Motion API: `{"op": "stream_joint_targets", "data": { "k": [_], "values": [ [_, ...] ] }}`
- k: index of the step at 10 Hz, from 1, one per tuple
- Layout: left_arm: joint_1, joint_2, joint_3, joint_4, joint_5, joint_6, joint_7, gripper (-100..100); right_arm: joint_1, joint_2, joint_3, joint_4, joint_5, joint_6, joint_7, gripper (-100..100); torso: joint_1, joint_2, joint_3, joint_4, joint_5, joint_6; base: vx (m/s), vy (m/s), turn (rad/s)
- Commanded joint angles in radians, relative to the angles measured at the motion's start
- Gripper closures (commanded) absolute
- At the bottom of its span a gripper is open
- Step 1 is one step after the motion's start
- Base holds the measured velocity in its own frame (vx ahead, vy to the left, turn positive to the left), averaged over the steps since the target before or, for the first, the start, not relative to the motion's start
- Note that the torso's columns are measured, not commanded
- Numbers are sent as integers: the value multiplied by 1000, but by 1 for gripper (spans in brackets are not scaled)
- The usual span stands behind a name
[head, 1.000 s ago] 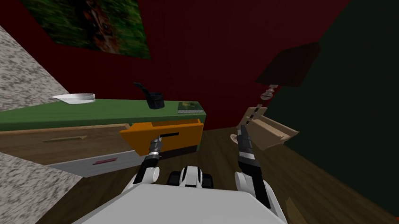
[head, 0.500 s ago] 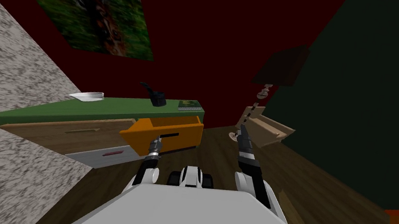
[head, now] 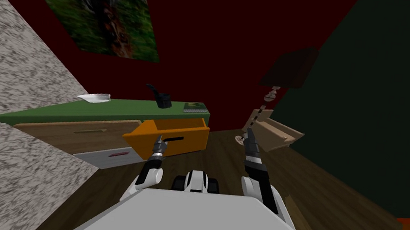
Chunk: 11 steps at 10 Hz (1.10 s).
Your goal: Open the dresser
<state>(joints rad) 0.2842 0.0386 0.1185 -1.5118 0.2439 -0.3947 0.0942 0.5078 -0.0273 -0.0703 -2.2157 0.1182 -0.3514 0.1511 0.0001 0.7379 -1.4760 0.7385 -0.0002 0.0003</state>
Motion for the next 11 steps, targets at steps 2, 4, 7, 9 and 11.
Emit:
{"op": "stream_joint_targets", "data": {
  "k": [2, 4, 7, 9, 11],
  "values": [
    [-16, 12, 16, -73, 9, 92, -3, -100, 0, 0, 0, 0, 0, 0, 0, 0, 0, 1, 1, 0, 0, 0, -27, -25, 28],
    [-23, 18, 24, -113, 13, 140, -5, -100, 0, 0, 0, 0, 0, 0, 0, 0, -1, 2, 1, 2, -1, -1, -24, -24, 24],
    [-12, 17, 18, -93, 12, 130, -3, 0, 0, 0, 0, 0, 0, 0, 0, 0, -1, 1, 1, 2, -1, 0, -2, -3, 3],
    [-11, 17, 18, -92, 12, 131, -3, 0, 0, 0, 0, 0, 0, 0, 0, 0, -1, 1, 0, 0, 0, 0, 0, 0, 0],
    [-11, 17, 18, -91, 12, 131, -3, 0, 0, 0, 0, 0, 0, 0, 0, 0, 0, 0, 0, 0, 0, 0, 0, 0, 0]
  ]
}}
